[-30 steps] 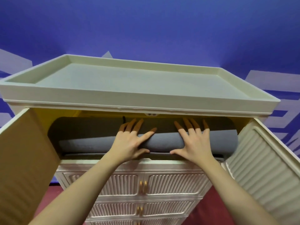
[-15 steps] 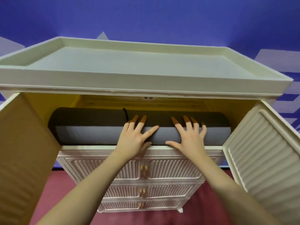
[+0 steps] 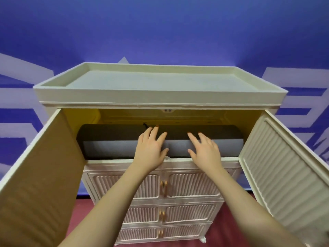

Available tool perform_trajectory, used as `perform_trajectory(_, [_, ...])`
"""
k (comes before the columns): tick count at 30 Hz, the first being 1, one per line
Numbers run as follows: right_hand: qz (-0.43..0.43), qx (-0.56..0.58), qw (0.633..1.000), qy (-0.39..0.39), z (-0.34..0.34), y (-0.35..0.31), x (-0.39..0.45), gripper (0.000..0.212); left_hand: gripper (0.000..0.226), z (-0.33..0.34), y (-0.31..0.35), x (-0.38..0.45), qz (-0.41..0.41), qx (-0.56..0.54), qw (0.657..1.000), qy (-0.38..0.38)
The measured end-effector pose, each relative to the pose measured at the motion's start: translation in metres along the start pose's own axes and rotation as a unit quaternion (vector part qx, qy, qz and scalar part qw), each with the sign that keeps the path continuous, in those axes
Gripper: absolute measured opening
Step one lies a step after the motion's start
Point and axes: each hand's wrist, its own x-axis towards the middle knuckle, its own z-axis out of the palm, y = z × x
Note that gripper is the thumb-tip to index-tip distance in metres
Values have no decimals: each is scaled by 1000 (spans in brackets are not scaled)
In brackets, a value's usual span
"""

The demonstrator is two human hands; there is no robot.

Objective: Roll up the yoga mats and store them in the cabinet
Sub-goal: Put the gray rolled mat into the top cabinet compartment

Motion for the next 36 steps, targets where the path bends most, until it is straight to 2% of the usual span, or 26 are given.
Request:
perform_trajectory(3, [-2, 43, 995, 94, -20, -17, -27, 49, 55, -28, 6, -22, 13, -12, 999, 32])
perform_trajectory(6, [9, 60, 973, 225, -40, -37, -60, 37, 41, -59, 13, -50, 30, -48, 992, 117])
perform_trajectory(10, [10, 72, 961, 266, -68, -78, -115, 38, 38, -101, 20, -106, 29, -85, 979, 181])
perform_trajectory(17, [-55, 125, 956, 258, -107, -158, -199, 47, 45, -163, -9, -201, 60, -48, 966, 246])
perform_trajectory(21, [-115, 133, 952, 251, -116, -206, -214, 48, 46, -185, -53, -234, 18, -36, 963, 265])
perform_trajectory(23, [-136, 131, 952, 243, -115, -226, -218, 49, 49, -187, -77, -246, -17, -53, 968, 244])
perform_trajectory(26, [-154, 133, 954, 222, -107, -246, -224, 52, 54, -177, -104, -260, -43, -116, 978, 170])
perform_trajectory(30, [-186, 107, 960, 179, -96, -254, -228, 59, 50, -161, -119, -254, 6, -157, 984, 89])
perform_trajectory(33, [-178, 105, 968, 140, -84, -241, -228, 66, 51, -156, -110, -230, 57, -105, 989, 84])
perform_trajectory(36, [-153, 115, 973, 125, -74, -217, -216, 68, 52, -144, -87, -202, 75, -96, 989, 79])
